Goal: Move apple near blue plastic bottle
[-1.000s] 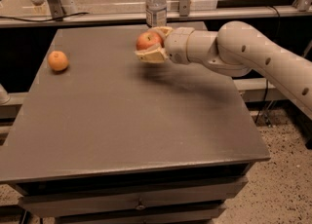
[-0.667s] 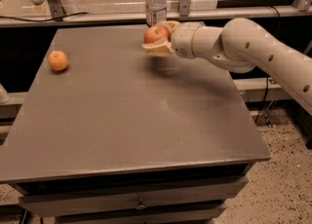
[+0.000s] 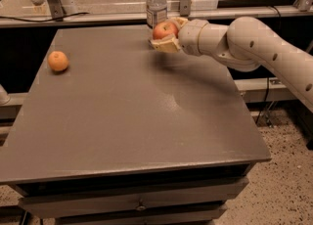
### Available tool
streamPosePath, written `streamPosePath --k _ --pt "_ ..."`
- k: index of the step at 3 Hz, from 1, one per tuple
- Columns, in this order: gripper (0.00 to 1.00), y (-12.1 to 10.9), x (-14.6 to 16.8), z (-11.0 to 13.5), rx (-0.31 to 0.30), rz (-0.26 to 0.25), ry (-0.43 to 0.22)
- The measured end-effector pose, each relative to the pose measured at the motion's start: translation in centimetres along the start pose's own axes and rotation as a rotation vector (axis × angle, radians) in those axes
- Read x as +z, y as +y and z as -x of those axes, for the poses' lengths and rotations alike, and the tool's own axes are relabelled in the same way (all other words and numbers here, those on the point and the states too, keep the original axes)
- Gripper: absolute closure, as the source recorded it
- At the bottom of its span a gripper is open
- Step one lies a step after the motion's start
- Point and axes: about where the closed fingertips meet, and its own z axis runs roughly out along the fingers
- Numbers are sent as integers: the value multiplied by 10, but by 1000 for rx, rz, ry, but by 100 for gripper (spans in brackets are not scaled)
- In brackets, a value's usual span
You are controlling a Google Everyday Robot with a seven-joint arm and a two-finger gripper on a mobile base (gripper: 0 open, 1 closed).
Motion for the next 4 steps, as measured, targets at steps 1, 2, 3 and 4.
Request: streamPosePath --k 1,2,3,4 --pt "100 -7 2 -10 5 -18 15" --pt "100 -11 4 -19 14 -30 28" --pt "100 -11 -2 -31 45 -45 45" --pt "100 1 -4 -50 115 -45 64"
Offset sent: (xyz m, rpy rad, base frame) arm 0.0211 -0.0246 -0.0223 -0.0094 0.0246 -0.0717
